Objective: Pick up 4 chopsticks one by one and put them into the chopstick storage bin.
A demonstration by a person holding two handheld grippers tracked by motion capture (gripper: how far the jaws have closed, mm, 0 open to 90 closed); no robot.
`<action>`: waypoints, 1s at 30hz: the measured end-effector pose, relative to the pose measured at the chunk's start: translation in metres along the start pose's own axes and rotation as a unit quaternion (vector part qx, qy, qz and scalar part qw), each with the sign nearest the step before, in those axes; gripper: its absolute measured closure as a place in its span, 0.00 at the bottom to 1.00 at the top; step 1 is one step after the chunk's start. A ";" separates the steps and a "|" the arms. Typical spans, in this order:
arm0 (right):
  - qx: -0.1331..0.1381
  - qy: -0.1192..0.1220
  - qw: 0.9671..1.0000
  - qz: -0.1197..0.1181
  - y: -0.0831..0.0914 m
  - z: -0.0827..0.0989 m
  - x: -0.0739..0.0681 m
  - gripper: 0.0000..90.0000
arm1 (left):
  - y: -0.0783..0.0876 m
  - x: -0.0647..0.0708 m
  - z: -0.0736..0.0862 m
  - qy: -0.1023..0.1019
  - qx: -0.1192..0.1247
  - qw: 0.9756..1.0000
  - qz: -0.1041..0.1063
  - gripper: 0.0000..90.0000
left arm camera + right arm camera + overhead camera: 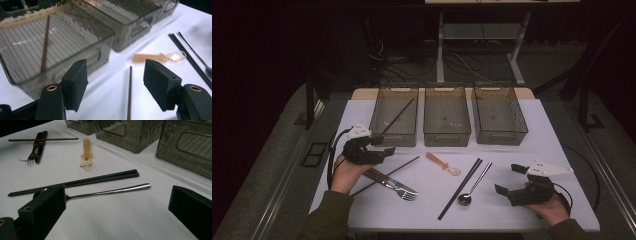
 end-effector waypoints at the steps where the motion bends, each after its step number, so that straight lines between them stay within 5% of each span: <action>1: 0.000 0.000 1.000 -0.001 0.000 0.000 0.000 0.01 | 0.001 0.003 0.003 -0.003 0.000 1.000 0.001 0.38; 15: -0.019 0.020 0.999 -0.025 -0.007 0.000 0.001 0.01 | 0.012 0.025 0.029 -0.017 0.000 1.000 0.012 0.34; 30: -0.024 0.024 0.999 -0.039 -0.019 -0.005 -0.003 0.01 | 0.020 0.033 0.057 -0.023 -0.027 0.999 0.012 0.29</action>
Point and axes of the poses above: each handheld gripper's, and its own axes: y roughly backward along the jaws, z roughly out of its underside, x roughly to its right, the point moved 3 cm from there along -y, roughly forward along the jaws, and after that the axes turned 14 degrees about -y, right-handed, at the moved point
